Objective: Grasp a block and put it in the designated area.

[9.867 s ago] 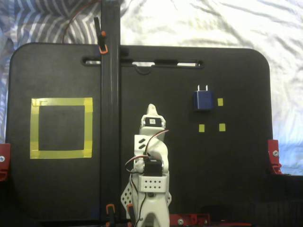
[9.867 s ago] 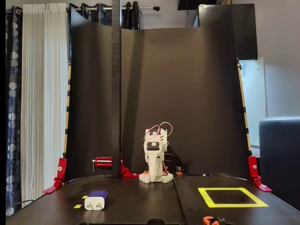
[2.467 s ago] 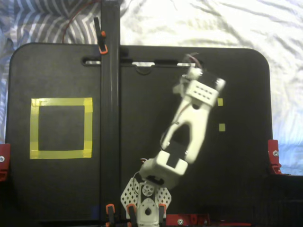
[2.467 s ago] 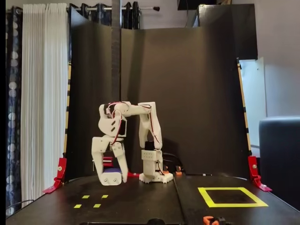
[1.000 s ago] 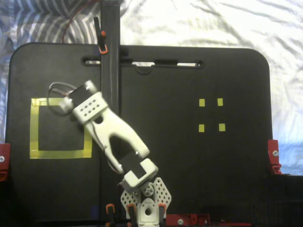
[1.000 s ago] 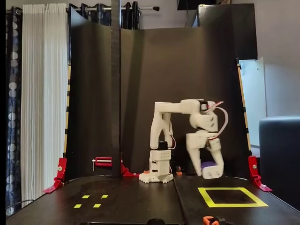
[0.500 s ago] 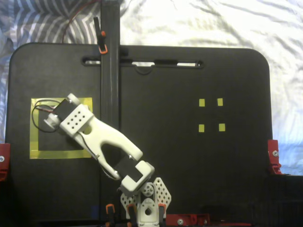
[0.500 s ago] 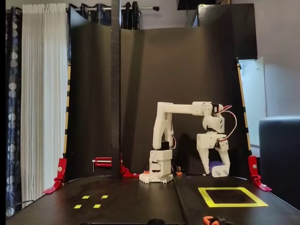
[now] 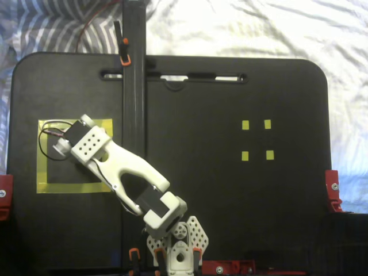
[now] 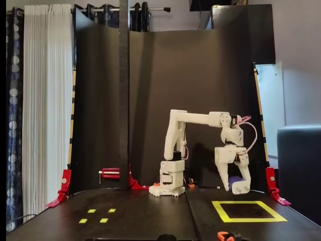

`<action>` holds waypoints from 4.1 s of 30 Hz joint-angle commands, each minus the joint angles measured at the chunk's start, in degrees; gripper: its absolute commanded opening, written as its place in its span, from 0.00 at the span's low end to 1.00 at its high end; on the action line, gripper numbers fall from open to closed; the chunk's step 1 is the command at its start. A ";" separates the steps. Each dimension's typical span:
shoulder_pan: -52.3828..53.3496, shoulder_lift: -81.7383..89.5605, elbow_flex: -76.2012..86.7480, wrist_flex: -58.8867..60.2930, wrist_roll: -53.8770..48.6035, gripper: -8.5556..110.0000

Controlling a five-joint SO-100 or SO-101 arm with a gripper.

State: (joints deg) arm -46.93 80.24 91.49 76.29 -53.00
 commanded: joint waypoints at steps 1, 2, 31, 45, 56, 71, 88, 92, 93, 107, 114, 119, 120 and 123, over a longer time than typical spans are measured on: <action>-0.97 0.09 1.49 -2.02 0.35 0.19; -1.14 -0.26 2.29 -2.81 0.35 0.19; -0.70 -7.73 7.03 -12.30 1.32 0.19; -0.44 -7.38 7.03 -11.51 0.88 0.27; -0.44 -5.89 6.77 -9.58 0.09 0.31; -0.44 5.36 6.15 -4.13 0.44 0.31; 0.18 17.40 5.27 2.37 0.44 0.31; 0.44 17.40 4.92 2.20 0.44 0.27; 0.44 17.40 4.92 2.11 0.44 0.25; 0.97 17.49 4.92 0.97 0.70 0.07; 4.57 21.27 4.92 0.62 1.32 0.07; 13.27 27.69 5.19 -1.67 2.37 0.07; 15.12 28.92 5.27 -2.29 2.64 0.07; 20.30 33.84 7.73 -5.19 3.78 0.07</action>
State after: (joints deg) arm -30.15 110.13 98.70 73.04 -49.92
